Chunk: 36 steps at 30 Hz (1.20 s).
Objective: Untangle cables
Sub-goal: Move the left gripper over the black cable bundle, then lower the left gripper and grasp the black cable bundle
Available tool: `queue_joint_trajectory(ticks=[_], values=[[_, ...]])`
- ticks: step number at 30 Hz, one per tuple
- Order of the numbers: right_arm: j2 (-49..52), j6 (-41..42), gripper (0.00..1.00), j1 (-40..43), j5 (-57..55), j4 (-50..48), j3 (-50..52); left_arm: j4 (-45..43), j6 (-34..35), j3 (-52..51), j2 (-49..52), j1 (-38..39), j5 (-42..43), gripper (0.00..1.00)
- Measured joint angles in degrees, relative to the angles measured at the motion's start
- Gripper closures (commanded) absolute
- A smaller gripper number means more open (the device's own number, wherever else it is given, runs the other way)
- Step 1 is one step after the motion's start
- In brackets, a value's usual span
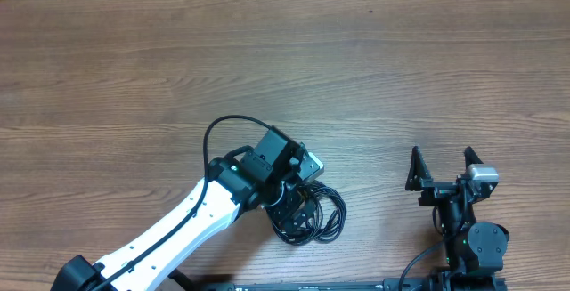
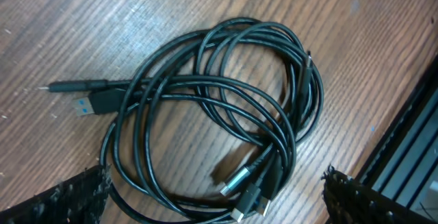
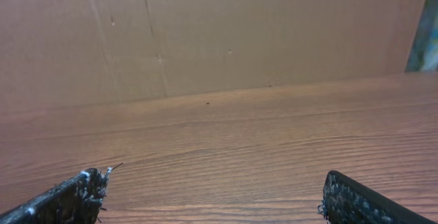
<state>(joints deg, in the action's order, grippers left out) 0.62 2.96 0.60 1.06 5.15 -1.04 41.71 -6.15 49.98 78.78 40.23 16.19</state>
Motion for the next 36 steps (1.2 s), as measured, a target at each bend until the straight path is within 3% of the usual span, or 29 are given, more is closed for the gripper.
queue_joint_trajectory(ticks=[10,18,24,29,32,34,35,36], values=[[0.00,0.02,0.00,0.00,0.02,0.02,-0.02,1.81,0.00,0.00,0.46,0.31,-3.65,0.00],[0.00,0.00,0.00,0.00,0.00,0.00,-0.02,1.49,1.77,0.31,11.39,0.31,-7.85,0.00],[0.00,-0.02,0.00,0.00,0.00,0.00,-0.02,-0.22,5.64,0.33,11.54,0.26,-15.52,0.01],[0.00,0.00,0.00,0.00,0.00,0.02,-0.02,-2.45,6.05,0.33,15.45,0.24,-16.44,0.00],[0.00,0.02,0.00,0.00,0.00,0.00,0.00,-2.58,6.12,0.33,17.27,0.24,-16.52,0.08],[0.00,-0.02,0.00,0.00,0.00,0.02,-0.02,-2.69,6.32,0.44,17.46,0.24,-16.79,0.24],[0.00,0.02,0.00,0.02,0.00,0.02,-0.02,-2.80,6.16,0.50,17.59,0.24,-16.90,0.37],[0.00,0.00,0.00,0.00,0.02,-0.02,-0.02,-2.86,6.38,0.72,17.81,0.24,-17.11,0.41]])
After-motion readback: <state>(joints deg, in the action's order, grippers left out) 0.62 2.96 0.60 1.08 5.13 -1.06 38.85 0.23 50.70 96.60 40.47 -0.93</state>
